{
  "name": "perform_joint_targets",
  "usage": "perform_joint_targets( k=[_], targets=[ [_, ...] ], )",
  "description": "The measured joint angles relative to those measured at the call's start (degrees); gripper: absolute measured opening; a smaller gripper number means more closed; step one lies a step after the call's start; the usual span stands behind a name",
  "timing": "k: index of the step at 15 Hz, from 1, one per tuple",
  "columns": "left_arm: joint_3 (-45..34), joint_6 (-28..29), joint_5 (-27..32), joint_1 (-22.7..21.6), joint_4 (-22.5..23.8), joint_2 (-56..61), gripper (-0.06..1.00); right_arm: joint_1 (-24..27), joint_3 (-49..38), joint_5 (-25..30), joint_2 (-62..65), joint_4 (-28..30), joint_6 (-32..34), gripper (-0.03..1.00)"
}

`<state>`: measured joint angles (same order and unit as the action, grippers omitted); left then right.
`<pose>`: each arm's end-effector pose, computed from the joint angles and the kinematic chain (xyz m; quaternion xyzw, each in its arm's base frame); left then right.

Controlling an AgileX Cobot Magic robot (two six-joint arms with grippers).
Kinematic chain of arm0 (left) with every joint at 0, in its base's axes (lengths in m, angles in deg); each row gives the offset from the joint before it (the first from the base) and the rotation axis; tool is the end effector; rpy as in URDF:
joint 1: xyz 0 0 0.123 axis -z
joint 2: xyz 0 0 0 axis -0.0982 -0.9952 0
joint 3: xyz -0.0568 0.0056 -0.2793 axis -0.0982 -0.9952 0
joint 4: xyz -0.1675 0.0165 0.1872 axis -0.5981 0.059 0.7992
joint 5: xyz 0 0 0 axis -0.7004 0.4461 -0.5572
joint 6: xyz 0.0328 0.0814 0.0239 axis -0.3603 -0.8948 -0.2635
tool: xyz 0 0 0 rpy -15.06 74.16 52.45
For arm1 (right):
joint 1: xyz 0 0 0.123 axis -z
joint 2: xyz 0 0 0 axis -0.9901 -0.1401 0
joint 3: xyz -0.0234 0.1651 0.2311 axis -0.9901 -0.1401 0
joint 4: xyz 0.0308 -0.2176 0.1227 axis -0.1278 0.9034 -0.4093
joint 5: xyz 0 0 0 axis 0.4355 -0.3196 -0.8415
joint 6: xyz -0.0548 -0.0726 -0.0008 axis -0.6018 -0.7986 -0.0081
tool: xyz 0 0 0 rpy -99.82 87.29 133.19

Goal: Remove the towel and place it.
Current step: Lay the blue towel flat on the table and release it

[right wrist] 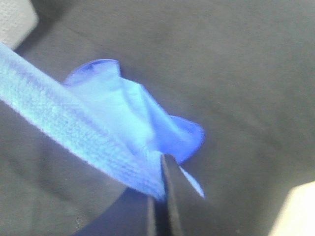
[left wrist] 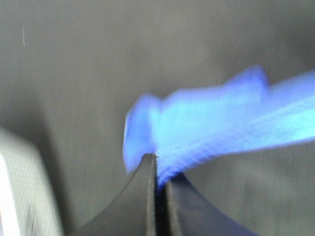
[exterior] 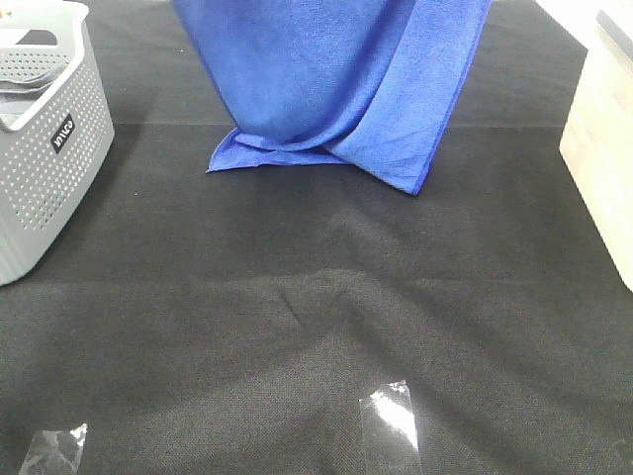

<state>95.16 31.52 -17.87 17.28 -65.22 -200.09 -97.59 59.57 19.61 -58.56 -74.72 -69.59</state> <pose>0.4025 -0.1657 0.4132 0.1811 0.9135 -0.0501 0.3607 0.3747 0.1164 0.4491 -0.2455 0.8871 0.0672 0.3851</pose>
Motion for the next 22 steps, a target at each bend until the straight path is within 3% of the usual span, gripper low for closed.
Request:
perform_joint_targets(
  k=[2,8,17,22],
  targets=[
    [-15.7,1.1,-0.2,0.0,-0.3,10.6,0.00,-0.2,-6.4,0.1,4.9,-5.3,0.7,0.00],
    [-41.2,1.5,-1.5,0.5,-10.2,33.5,0.00,-0.7,-29.3,0.1,21.7,-9.5,2.9,0.00],
    [-66.0,3.0,-3.2,0.5,-26.0,56.2,0.00,-0.9,-54.3,0.1,44.3,-15.5,7.7,0.00],
    [-72.6,4.7,-3.2,0.5,-30.5,63.1,0.00,-0.9,-62.6,0.1,51.3,-19.0,9.9,0.00]
  ],
)
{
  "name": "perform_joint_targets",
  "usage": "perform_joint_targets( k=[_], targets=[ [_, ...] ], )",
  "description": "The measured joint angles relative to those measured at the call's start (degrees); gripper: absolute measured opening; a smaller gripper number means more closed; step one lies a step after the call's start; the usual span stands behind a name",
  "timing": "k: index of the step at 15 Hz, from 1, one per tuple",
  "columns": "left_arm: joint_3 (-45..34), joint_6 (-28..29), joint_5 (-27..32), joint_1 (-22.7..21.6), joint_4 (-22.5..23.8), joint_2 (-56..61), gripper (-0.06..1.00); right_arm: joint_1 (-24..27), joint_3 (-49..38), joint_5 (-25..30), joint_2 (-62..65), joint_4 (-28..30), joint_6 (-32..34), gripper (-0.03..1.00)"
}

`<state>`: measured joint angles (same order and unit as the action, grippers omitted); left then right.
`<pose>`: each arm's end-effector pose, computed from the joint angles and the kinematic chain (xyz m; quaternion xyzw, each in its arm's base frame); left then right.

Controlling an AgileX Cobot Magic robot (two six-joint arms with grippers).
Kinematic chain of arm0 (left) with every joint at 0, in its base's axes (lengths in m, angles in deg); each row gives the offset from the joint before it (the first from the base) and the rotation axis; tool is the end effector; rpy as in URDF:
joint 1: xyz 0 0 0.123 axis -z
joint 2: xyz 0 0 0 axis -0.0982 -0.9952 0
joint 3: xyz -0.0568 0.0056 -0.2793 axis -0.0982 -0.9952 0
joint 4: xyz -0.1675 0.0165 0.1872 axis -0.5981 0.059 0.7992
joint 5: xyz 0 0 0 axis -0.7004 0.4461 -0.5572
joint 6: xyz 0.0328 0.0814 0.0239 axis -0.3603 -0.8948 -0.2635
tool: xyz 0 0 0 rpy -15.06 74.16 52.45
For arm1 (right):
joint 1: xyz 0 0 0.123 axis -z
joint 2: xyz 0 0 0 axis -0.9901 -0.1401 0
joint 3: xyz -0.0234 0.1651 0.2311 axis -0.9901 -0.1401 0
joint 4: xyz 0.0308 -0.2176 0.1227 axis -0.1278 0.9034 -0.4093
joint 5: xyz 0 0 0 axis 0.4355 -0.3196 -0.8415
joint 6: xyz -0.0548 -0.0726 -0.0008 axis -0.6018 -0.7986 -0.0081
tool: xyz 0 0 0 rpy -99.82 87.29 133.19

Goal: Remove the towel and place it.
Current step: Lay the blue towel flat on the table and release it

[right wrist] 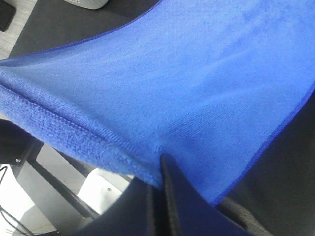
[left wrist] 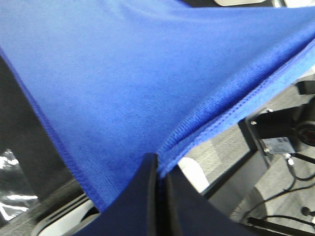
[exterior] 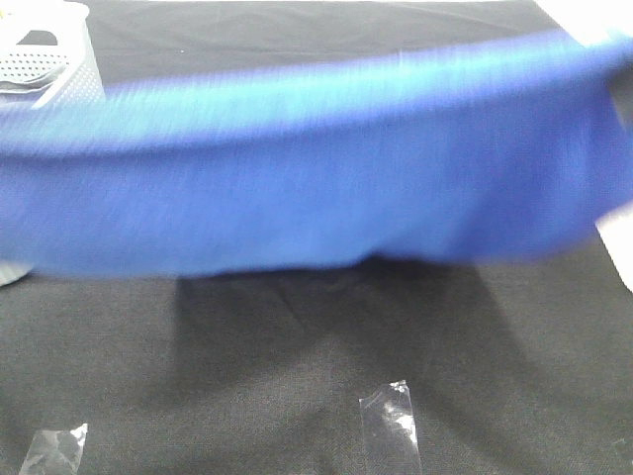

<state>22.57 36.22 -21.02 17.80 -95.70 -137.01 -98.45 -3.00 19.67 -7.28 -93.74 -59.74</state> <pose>0.1158 -0.0925 0.3779 0.1233 0.9147 -0.3057 0.2340 0.1338 0.0793 0.3882 -0.1620 0.9165 0.2558 0.2613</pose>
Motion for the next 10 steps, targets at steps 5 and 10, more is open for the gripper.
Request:
perform_joint_targets(
  k=[5,10],
  targets=[
    [-7.2,0.0,0.7,0.0,-3.7,1.2,0.00,0.0,-8.3,-0.1,2.9,-0.9,0.1,0.00],
    [-16.1,-0.9,0.5,0.0,-5.3,-0.8,0.00,0.0,-19.0,-0.4,-0.2,-2.6,-0.1,0.00]
  ],
)
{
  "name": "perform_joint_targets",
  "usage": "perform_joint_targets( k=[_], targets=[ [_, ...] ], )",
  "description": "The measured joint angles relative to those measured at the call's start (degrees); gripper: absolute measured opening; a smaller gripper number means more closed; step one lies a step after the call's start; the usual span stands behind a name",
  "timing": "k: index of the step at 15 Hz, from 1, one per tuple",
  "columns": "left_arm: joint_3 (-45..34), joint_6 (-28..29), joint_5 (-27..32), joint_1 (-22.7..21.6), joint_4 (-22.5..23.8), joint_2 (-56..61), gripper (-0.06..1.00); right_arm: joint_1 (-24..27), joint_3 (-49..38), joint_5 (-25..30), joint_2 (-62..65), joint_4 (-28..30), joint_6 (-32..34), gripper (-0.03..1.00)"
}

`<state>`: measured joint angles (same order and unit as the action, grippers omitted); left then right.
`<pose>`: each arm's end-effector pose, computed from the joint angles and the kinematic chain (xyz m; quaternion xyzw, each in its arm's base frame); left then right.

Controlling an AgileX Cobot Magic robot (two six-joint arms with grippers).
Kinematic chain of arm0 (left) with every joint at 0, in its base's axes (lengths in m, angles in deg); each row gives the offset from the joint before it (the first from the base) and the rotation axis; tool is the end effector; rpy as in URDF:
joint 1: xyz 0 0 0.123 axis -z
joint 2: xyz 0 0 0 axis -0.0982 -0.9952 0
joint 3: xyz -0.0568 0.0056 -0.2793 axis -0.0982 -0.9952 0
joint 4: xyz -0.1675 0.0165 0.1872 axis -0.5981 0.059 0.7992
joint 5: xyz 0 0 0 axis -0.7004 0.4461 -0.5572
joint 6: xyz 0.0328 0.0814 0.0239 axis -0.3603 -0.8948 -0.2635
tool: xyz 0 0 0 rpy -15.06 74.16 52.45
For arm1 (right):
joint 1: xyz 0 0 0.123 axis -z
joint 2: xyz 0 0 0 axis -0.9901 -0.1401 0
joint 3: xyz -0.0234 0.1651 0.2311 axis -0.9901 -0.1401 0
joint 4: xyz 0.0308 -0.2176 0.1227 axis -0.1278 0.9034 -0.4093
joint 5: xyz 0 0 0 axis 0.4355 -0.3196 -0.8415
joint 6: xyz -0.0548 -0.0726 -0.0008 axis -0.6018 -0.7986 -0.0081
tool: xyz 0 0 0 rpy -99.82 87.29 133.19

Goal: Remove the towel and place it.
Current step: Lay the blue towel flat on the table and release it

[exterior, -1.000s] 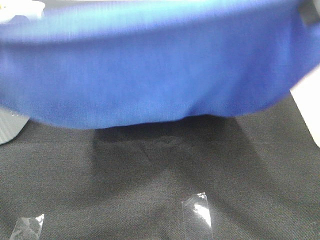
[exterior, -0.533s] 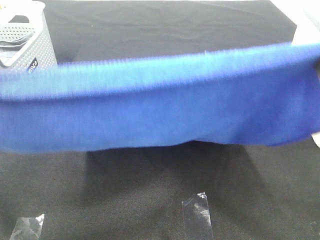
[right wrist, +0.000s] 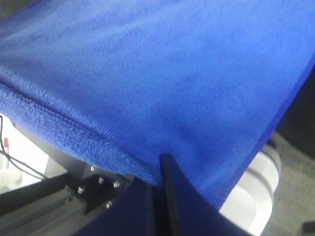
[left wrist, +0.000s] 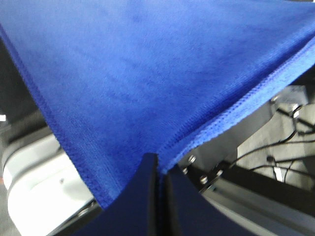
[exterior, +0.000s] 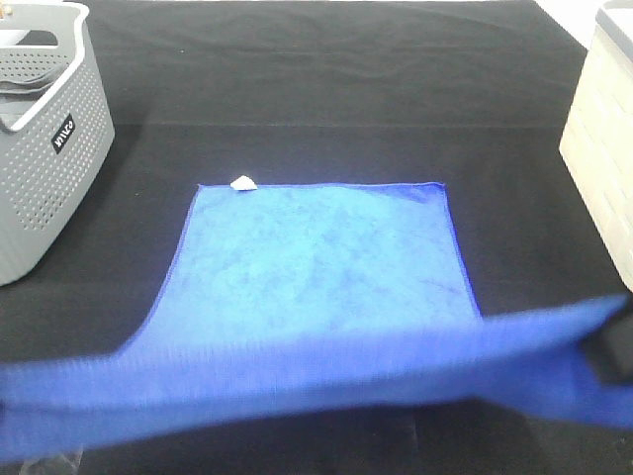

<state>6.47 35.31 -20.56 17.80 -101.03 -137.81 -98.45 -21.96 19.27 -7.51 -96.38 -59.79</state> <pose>0.1075 -0.0963 0.2984 0.0904 0.9438 -0.3059 0.0868 0.1239 0.0799 0.2956 -0.1249 0.9528 0.2565 0.1041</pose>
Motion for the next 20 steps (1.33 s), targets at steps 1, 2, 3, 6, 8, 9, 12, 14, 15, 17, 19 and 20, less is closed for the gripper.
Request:
perform_joint_targets(
  k=[1,2,3,6,8,9,12,14,15,17,19,20],
  targets=[
    [-1.8,-1.1,-0.1,0.0,-0.5,-2.1,0.00,0.0,-2.3,0.0,-1.0,-0.2,-0.1,0.00],
    [-2.9,-1.9,-0.2,0.0,-0.6,-3.8,0.00,0.0,-4.0,-0.1,-1.9,-0.4,-0.2,0.00],
    [-3.2,-3.1,-0.2,0.0,-0.9,-5.8,0.00,0.1,-5.7,-0.1,-2.8,-0.5,-1.0,0.00],
    [-3.2,-7.7,0.1,0.0,-1.5,-13.8,0.00,0.1,-11.0,-0.6,-7.4,-0.5,-3.0,0.00],
    [-3.2,-10.3,-0.5,0.0,-2.2,-18.6,0.00,0.2,-12.9,-2.4,-10.5,-0.3,-4.3,0.00],
    [-3.2,-11.3,-1.2,1.0,-2.2,-20.6,0.00,0.2,-13.4,-3.4,-11.9,0.3,-4.7,0.00],
    [-3.2,-11.6,-3.3,5.3,-1.2,-24.6,0.00,0.3,-14.2,-5.0,-15.0,1.8,-6.1,0.00],
    [-3.4,-10.4,-7.5,10.5,0.9,-29.3,0.00,0.5,-14.6,-6.4,-19.3,2.4,-8.2,0.00],
    [-3.6,-9.6,-9.2,11.9,1.6,-31.0,0.00,0.5,-14.6,-6.6,-20.7,2.5,-9.1,0.00],
    [-3.6,-8.9,-10.7,14.3,2.1,-33.9,0.00,0.6,-14.6,-7.8,-23.3,2.5,-10.6,0.01],
    [-3.6,-8.9,-12.6,16.6,1.6,-37.4,0.00,0.7,-14.6,-8.3,-26.1,2.3,-12.1,0.08],
    [-3.4,-8.9,-13.8,18.0,1.3,-39.5,0.00,0.7,-14.6,-8.8,-27.3,1.7,-13.1,0.12]
  ],
)
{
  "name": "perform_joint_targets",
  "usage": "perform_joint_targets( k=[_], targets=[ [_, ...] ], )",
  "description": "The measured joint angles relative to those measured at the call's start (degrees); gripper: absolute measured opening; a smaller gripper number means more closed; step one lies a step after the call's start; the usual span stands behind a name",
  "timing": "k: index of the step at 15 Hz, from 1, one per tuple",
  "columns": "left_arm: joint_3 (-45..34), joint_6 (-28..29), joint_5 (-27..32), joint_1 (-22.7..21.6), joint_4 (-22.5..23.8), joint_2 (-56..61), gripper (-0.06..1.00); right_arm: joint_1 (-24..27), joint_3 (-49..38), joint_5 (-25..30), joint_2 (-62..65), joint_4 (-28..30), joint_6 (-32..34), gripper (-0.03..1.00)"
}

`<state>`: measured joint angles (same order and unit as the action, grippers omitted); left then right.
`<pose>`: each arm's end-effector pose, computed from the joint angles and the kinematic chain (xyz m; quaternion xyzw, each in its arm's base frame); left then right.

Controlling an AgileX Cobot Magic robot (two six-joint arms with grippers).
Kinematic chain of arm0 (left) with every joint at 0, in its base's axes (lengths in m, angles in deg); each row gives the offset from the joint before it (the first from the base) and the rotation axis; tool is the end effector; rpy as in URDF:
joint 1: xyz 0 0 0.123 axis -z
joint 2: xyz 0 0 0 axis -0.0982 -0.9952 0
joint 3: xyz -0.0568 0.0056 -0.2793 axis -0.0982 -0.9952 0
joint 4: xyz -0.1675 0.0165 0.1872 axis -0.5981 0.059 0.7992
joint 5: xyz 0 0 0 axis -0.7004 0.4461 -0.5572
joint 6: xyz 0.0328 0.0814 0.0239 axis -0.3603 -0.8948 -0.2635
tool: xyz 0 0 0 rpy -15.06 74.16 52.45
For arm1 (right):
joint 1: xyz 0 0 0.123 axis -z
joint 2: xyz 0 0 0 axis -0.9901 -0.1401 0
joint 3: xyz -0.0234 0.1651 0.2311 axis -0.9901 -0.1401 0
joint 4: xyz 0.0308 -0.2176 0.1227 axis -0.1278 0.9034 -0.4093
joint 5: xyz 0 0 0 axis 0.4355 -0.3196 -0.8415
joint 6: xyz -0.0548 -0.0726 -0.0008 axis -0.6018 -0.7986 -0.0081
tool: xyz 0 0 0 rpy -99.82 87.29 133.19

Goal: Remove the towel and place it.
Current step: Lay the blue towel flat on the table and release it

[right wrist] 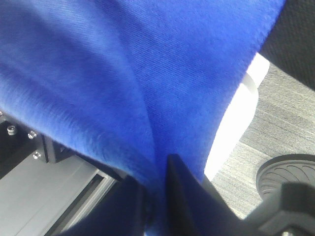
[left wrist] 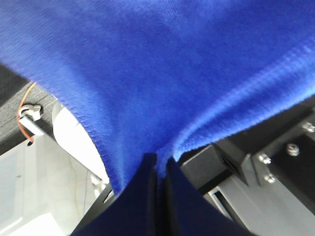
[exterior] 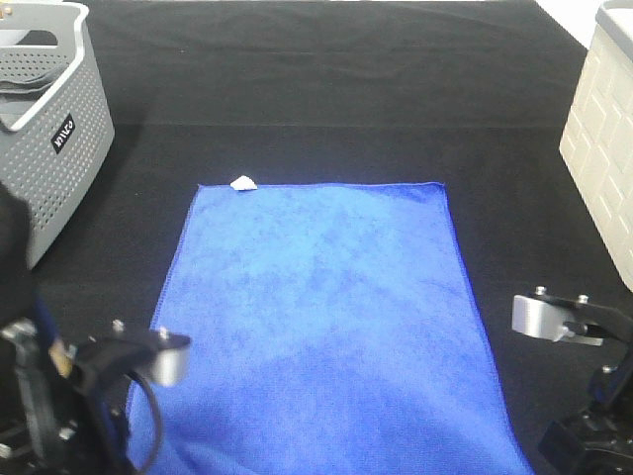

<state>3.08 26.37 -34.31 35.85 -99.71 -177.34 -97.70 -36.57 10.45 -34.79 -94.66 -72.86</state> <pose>0.1409 -0.1757 0.1531 -0.2068 -0.9533 0.1651 0.1455 0.1442 0.0786 0.1584 0.1401 -0.9609 -0.1890 0.1460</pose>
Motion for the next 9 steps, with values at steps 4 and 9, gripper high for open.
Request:
perform_joint_targets(
  k=[4,9],
  targets=[
    [2.1,-0.1,-1.6,2.3,-1.3,-4.5,0.02,0.0,-0.2,-0.8,-1.6,-1.9,-1.5,0.37],
    [3.4,1.5,2.3,2.3,-2.5,-4.5,0.73,0.0,-0.2,-0.3,-1.6,-2.3,-1.5,0.64]
  ],
)
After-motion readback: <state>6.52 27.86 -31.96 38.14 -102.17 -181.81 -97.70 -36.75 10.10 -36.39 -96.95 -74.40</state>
